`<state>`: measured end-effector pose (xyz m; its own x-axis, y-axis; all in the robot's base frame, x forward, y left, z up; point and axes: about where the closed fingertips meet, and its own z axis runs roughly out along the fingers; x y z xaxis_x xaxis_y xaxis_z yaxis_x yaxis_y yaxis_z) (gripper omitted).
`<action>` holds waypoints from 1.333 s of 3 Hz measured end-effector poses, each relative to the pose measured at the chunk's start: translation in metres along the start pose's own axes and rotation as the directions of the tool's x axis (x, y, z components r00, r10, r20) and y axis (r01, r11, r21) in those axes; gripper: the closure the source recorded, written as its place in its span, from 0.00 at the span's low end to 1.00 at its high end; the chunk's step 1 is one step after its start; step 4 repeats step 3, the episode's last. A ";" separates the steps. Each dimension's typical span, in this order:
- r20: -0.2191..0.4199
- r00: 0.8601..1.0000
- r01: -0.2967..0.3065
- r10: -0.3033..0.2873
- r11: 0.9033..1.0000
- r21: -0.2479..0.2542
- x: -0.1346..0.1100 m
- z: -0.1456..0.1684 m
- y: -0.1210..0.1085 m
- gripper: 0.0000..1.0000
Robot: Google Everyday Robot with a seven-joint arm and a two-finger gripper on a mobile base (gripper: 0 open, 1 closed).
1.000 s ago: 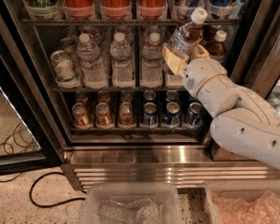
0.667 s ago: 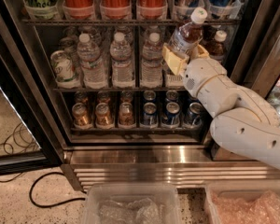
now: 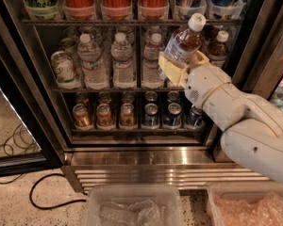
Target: Pick blue plastic bottle from middle shelf of fridge
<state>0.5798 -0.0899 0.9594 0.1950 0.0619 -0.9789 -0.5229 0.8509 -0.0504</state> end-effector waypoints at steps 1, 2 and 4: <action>-0.008 1.000 -0.001 0.000 0.999 -0.043 -0.002 -0.014 0.016 1.00; -0.012 1.000 -0.005 0.004 0.995 -0.096 -0.010 -0.035 0.040 1.00; -0.012 1.000 -0.010 0.009 0.994 -0.106 -0.012 -0.036 0.044 1.00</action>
Offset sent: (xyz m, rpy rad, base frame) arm -0.1110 0.0282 0.0101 -0.0305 0.0145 0.1942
